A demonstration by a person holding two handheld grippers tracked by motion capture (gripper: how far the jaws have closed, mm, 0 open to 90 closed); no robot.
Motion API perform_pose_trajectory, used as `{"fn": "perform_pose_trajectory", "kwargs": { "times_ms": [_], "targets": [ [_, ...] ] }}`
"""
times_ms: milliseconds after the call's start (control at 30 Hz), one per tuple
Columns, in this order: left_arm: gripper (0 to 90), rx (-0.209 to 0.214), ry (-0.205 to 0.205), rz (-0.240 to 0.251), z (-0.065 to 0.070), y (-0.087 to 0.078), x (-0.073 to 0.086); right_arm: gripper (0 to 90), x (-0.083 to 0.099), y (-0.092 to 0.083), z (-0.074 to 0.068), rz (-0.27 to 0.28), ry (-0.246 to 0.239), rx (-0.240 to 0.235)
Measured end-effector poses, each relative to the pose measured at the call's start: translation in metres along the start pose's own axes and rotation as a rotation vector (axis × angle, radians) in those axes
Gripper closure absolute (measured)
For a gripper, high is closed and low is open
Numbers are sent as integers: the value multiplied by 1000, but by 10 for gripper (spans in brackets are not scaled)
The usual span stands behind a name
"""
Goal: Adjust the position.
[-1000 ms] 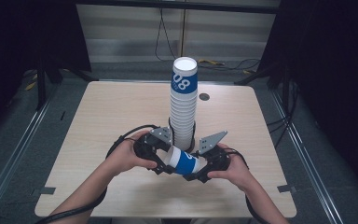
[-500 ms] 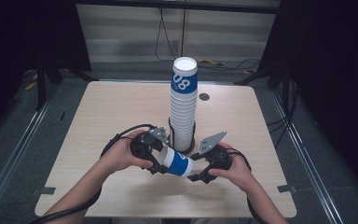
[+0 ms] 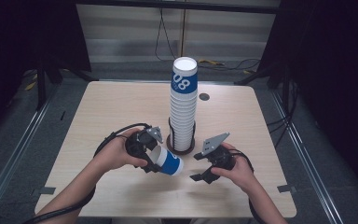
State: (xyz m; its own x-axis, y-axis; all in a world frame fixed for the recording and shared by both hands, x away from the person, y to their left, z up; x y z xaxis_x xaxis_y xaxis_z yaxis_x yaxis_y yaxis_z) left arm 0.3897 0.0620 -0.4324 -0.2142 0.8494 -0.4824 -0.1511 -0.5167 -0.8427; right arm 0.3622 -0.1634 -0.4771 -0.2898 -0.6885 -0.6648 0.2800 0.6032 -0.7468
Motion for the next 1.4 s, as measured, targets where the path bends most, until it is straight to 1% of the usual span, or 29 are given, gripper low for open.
{"fn": "perform_pose_trajectory", "kwargs": {
  "times_ms": [33, 67, 100, 133, 200, 233, 300, 367, 433, 533, 633, 667, 700, 767, 800, 933, 1000, 1133, 1233, 1333, 1367, 1400],
  "targets": [
    [180, -3, -6, -3, -1, -1, 1, 187, 0, 0, 0, -6, 1, -1],
    [179, -4, 1, -6, -2, -1, 2, 188, 0, 0, -1, -5, 1, 1],
    [178, -9, -10, -7, -2, -1, 3, 187, 0, 1, -1, -5, -1, -1],
    [177, -9, -4, -9, -3, -1, 4, 188, 0, 1, -1, -4, -2, -3],
    [176, -9, -20, -14, -5, -2, 7, 188, 0, 1, -2, -7, -5, -1],
    [176, -15, -15, -22, -7, -2, 8, 188, 0, 1, -2, -9, -7, -1],
    [172, -28, -28, -33, -8, -3, 10, 188, 1, 1, -2, -7, -7, -1],
    [171, -38, -23, -39, -11, -3, 12, 188, 1, 1, -1, -5, -9, -1],
    [170, -38, -44, -42, -12, -4, 14, 188, 2, 2, -1, -7, -6, -3],
    [168, -55, -49, -59, -15, -4, 17, 188, 2, 2, -1, -6, -4, -4],
    [167, -60, -59, -58, -17, -6, 19, 188, 3, 1, -2, -8, -1, -3],
    [167, -64, -55, -67, -19, -8, 20, 188, 4, 1, -2, -6, -1, -4],
    [167, -72, -70, -60, -20, -9, 22, 190, 4, 1, -1, -6, 1, -4],
    [166, -72, -70, -69, -22, -12, 25, 190, 5, 2, -1, -5, 2, -6],
    [166, -77, -81, -68, -22, -12, 26, 190, 5, 2, -1, -5, 1, -6],
    [164, -101, -92, -95, -26, -15, 34, 190, 5, 2, -1, -2, 1, -8],
    [164, -96, -105, -97, -27, -16, 37, 190, 4, 2, -1, -1, 4, -9],
    [160, -106, -103, -110, -29, -16, 40, 190, 4, 4, -2, -2, -1, -14],
    [157, -103, -107, -104, -29, -17, 40, 190, 4, 4, -2, -4, 2, -15],
    [156, -107, -110, -111, -29, -16, 40, 190, 4, 4, -3, -3, -5, -16],
    [156, -111, -104, -125, -30, -17, 40, 190, 4, 4, -2, -3, -6, -15],
    [156, -113, -104, -127, -30, -16, 40, 190, 4, 4, -2, -3, -7, -15]
  ]
}}
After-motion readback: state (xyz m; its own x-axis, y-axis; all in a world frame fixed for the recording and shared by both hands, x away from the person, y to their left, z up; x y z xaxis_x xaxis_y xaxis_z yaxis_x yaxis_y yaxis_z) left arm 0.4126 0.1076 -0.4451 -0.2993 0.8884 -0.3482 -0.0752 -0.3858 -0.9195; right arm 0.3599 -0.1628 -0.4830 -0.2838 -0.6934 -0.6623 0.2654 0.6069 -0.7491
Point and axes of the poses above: each handheld gripper's, and its own axes: y roughly forward along the jaws, x roughly out of its underside, z roughly to its right, the point moved 4 cm from there along y, roughly forward along the jaws, and after that the axes turned 9 degrees about x, right-handed, at the moved point
